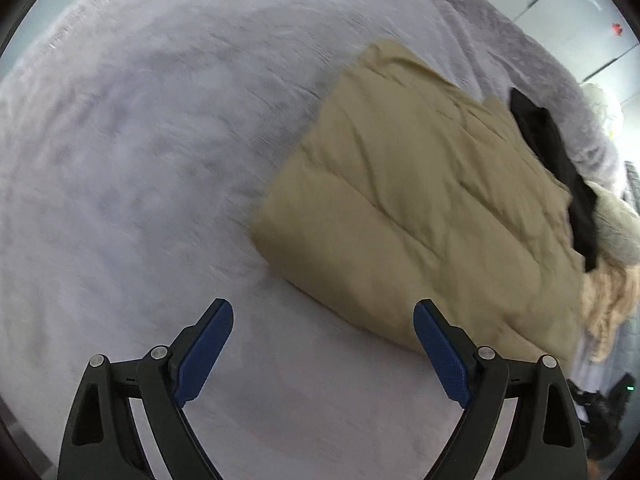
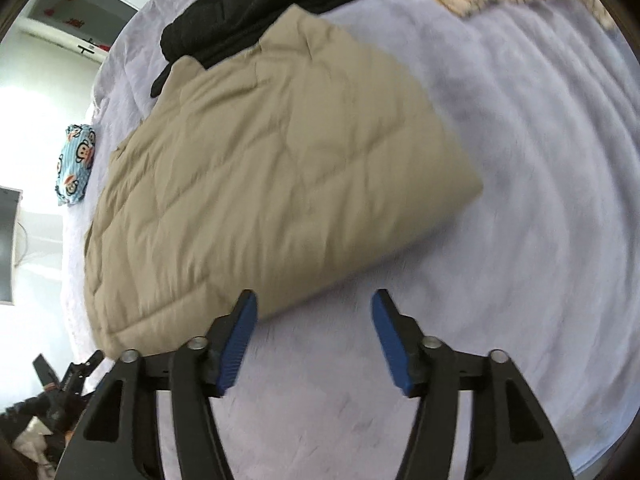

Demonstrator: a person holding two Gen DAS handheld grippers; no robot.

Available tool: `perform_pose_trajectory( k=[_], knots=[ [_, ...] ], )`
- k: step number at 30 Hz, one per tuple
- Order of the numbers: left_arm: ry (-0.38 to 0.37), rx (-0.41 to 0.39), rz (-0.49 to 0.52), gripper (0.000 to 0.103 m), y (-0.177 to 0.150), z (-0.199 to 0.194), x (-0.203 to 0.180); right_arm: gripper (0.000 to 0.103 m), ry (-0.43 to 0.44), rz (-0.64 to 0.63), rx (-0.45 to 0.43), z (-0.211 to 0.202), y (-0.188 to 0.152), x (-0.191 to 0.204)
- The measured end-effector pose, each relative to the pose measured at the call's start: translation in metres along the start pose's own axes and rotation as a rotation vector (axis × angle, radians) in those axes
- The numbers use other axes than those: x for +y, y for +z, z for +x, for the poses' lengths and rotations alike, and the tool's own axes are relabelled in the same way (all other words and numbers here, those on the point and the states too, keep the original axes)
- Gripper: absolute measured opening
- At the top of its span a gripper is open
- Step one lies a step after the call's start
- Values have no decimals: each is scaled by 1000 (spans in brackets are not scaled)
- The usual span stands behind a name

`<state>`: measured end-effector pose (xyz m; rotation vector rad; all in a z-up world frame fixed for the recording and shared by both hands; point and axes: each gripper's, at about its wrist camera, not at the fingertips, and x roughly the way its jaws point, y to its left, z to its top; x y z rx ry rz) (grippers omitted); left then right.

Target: Fold large clothes

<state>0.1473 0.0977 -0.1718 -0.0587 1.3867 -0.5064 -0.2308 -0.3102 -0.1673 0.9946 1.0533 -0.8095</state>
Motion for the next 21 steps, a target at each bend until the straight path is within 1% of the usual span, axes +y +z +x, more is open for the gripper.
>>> perform_pose_trajectory(
  k=[1,2,3,5,7,9,10,14,17,19,21],
  knots=[
    [-21,13,11,92,-4,3,-4,72,15,10,9,2,-4,0],
    [-38,25,22,92,-7,6,-8,77,31,21,19,4,-8,-1],
    [-49,33,29,92,-8,8,-10,80,44,31,26,7,-10,-1],
    [-70,45,34,92,-8,15,-17,80,89,61,33,10,-14,-4],
    [-95,53,15,92,-8,18,-20,83,133,94,42,17,-15,-6],
    [-118,64,-14,92,-9,22,-22,102,172,128,49,21,-16,-8],
    [-130,68,-27,92,-8,24,-24,103,210,159,49,26,-14,-9],
    [-146,62,-52,92,-2,29,-25,103,235,186,54,34,-9,-6],
    [-177,68,-92,92,1,34,-19,103,250,203,58,38,-4,-7],
    [-208,95,-121,92,5,45,-17,103,285,228,58,42,-1,-10],
    [-209,117,-131,92,9,56,-18,103,329,258,61,46,5,-11]
  ],
)
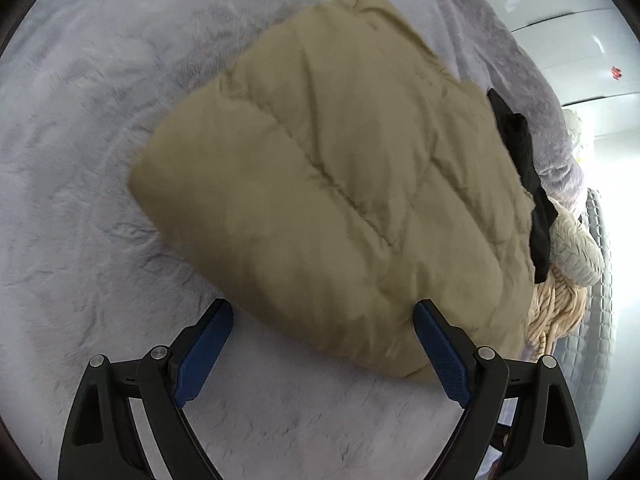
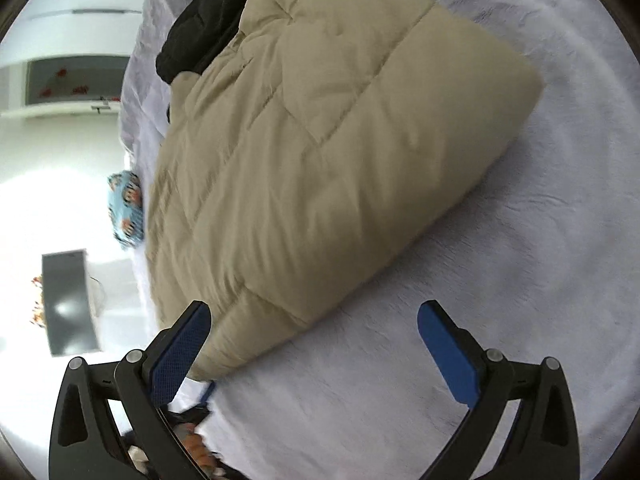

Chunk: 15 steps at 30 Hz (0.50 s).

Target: Fold large clothes

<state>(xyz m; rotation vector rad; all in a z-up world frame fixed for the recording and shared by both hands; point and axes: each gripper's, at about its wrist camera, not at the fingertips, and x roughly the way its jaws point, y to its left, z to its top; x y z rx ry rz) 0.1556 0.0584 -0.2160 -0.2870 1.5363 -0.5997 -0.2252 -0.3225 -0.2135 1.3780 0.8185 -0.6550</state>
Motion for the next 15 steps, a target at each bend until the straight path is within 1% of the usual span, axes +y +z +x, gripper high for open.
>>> perform_pose_trajectory(
  k=[2,6,8,10,12,13,14,15],
  knots=[
    [-8,-4,9,92,4,3,-2,103,39,30,4,7,7,-2],
    [-46,-40,13,92,17,4,-11,103,112,85,21,23,19,-5],
    [-58,-43,-5,92,23,12,-14,103,179,118,30,34,27,-5],
    [-54,-47,-40,92,27,24,-11,103,245,149,33,42,35,-3],
    [-56,-63,-79,92,31,28,-10,103,283,186,35,51,40,-2],
    [-57,-72,-88,85,32,27,-11,103,293,202,37,56,42,-3],
    [-60,-82,-86,63,32,26,-14,103,299,221,38,61,45,-4],
    [-68,-86,-73,52,34,24,-16,103,300,229,37,62,46,-5]
  ],
)
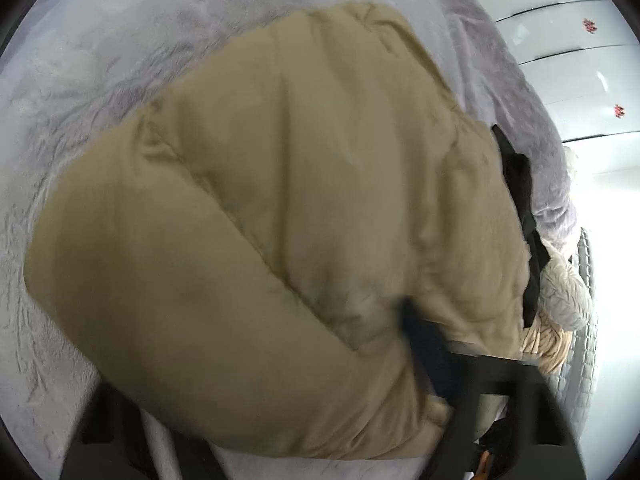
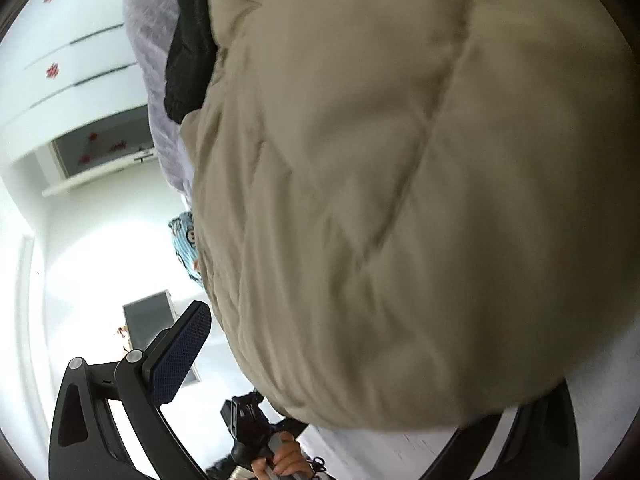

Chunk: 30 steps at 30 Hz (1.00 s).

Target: Fold large clothes

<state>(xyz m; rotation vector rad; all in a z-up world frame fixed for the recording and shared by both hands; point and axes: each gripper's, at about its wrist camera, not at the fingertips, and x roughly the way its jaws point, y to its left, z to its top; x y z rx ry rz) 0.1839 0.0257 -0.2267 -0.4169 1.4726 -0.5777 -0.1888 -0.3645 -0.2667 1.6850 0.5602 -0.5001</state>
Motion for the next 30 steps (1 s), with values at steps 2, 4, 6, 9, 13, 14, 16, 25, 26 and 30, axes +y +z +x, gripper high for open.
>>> perform_pose_trajectory(
  k=[2,4,6,9,13,14,16,25,26,30],
  knots=[
    [-14,-11,29,26,1,-6,-7,91,-4,24,-8,2,2,-2],
    [-1,-32,88,20,-1,-15,-18,54,-37,55,-19,2,3,-5],
    [13,-58,157,17,-5,-25,-29,34,-17,82,-28,0,0,-6],
    [19,-86,237,15,-13,-43,-42,25,10,41,-33,-6,-6,2],
    [13,-86,297,15,-33,-73,-45,23,16,-14,-12,-21,-17,15],
    [19,-78,311,15,-40,-78,-46,23,6,-29,-2,-27,-22,16],
    [36,-57,338,15,-57,-92,-39,23,-12,-51,18,-38,-32,16],
    [128,54,312,15,-148,-133,20,24,-86,8,122,-100,-106,-36],
    [137,58,302,15,-155,-135,27,24,-93,32,132,-105,-115,-47],
    [181,60,296,16,-173,-132,41,31,-116,82,131,-112,-123,-72]
  ],
)
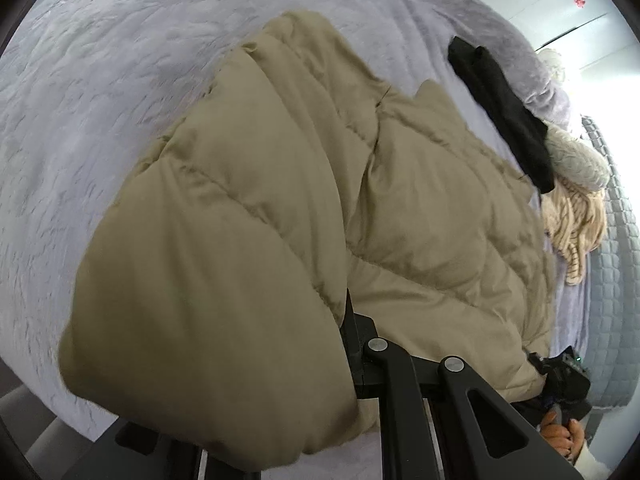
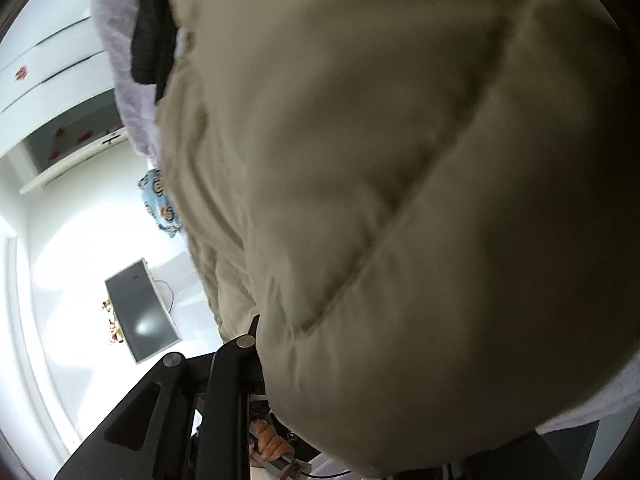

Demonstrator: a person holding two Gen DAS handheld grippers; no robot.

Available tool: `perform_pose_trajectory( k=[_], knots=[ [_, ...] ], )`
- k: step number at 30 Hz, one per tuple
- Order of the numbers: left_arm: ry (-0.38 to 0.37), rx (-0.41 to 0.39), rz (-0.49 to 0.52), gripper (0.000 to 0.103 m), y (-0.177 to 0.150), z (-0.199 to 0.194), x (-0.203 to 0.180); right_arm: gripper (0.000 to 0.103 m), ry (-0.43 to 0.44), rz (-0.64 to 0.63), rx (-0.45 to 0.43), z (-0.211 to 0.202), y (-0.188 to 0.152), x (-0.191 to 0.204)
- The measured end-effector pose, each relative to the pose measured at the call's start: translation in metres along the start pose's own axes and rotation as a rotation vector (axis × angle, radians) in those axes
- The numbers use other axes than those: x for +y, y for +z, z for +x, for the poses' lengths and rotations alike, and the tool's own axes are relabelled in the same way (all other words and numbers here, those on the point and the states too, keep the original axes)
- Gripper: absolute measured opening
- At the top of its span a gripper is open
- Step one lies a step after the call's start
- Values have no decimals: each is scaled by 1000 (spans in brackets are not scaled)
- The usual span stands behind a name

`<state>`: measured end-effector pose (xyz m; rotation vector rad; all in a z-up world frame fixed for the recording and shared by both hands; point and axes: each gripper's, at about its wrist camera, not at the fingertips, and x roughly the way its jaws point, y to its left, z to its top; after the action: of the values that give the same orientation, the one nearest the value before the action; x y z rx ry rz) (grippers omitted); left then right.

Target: Fold large clothes

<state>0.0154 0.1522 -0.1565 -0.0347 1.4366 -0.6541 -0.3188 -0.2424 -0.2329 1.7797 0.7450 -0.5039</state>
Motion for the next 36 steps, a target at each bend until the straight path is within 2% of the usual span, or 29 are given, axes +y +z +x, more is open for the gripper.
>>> perform_pose_trajectory(
  k=[1,2,3,4,5,7,10,11,12,13,14,15,18,19,22,24,25,26,28,29,33,36],
  knots=[
    [19,2,3,23,-3,0,1,35,-21,-6,-4,1,1,1],
    [37,4,10,36,-5,-1,2,40,-49,-11,-6,0,3,4],
    [56,6,24,46,-6,-3,3,50,-69,-15,-9,-1,3,7],
    [64,11,41,66,-8,-7,7,55,-105,-26,-12,-3,1,12],
    [61,13,53,67,-11,-12,12,62,-143,-48,-18,-10,-1,16],
    [41,37,98,67,-16,-26,21,68,-199,-92,-41,-19,-12,22],
    [25,44,150,67,-22,-53,38,68,-295,-165,-36,-27,-37,27],
    [28,38,163,67,-22,-61,44,66,-340,-207,-31,-30,-49,31],
    [33,28,176,67,-21,-70,50,52,-364,-244,-26,-32,-60,35],
    [28,16,185,67,-19,-79,59,43,-375,-285,-16,-34,-69,40],
    [18,9,181,67,-13,-83,63,33,-385,-381,8,-32,-88,58],
    [-8,2,173,67,-7,-88,72,31,-385,-381,8,-32,-88,58],
    [-93,35,180,67,21,-73,77,30,-433,-537,-18,-24,-104,90],
    [-122,57,188,67,27,-64,75,30,-475,-578,-71,-10,-98,110],
    [-212,161,239,67,42,-33,66,30,-491,-585,-91,-11,-98,98],
    [-222,227,300,67,42,-17,60,30,-548,-599,-103,8,-87,101],
    [-209,240,326,56,40,-13,58,30,-570,-599,-97,19,-83,101],
    [-173,244,361,32,38,-12,56,30,-600,-602,-93,31,-87,98],
    [-90,248,414,27,31,-9,62,30,-639,-607,-90,47,-87,85],
    [-81,248,406,23,28,-8,70,30,-650,-603,-86,50,-84,82],
    [5,243,312,23,23,-2,102,28,-675,-591,-82,79,-76,93],
    [114,182,296,23,24,-18,109,28,-695,-585,-75,79,-74,95]
  ],
)
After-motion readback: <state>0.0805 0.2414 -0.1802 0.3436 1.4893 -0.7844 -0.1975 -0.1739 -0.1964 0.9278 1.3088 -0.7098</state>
